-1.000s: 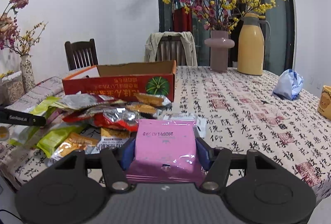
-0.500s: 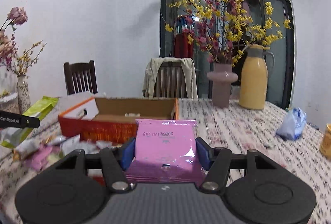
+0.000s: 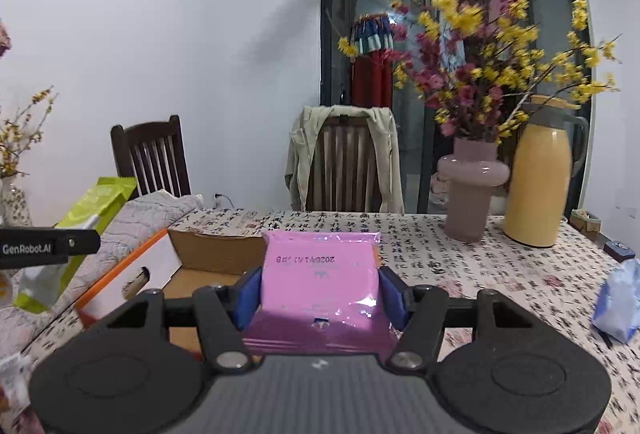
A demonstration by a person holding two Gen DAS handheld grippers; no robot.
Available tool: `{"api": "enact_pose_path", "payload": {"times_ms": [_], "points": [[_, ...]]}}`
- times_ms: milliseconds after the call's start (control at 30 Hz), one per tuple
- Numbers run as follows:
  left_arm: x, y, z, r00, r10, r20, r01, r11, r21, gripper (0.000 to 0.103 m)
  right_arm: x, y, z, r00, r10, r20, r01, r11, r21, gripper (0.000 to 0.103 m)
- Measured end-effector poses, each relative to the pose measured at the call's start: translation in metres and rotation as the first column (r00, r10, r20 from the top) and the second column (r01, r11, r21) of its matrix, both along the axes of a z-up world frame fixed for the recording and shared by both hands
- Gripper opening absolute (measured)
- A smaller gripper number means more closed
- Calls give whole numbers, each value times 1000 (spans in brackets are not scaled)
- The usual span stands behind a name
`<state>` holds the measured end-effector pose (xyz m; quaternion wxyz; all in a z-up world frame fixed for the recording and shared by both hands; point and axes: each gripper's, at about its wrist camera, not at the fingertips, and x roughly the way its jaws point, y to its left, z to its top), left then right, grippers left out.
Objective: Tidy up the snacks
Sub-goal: 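Carry both packets into the cardboard box and open both tools to release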
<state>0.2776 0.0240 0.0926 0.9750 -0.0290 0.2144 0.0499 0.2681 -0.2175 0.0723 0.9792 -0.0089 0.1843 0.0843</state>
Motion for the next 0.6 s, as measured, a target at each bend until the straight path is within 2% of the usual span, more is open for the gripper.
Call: {"api": "enact_pose_path", "payload": {"times_ms": [233,433,600], "points": [[53,2,-22,998,46,-44,-46,999,2,38,54,15,-22,998,-9,-57,8,1000,-20,61],[67,5,-46,996,39,-76,-40,999,-1,38,68,9,-47,996,-16,-91,16,1000,-9,61],[64,8,-51,996,40,-76,-41,999,-15,43,69,7,-54,993,-7,-114,6,1000,-6,61]]}}
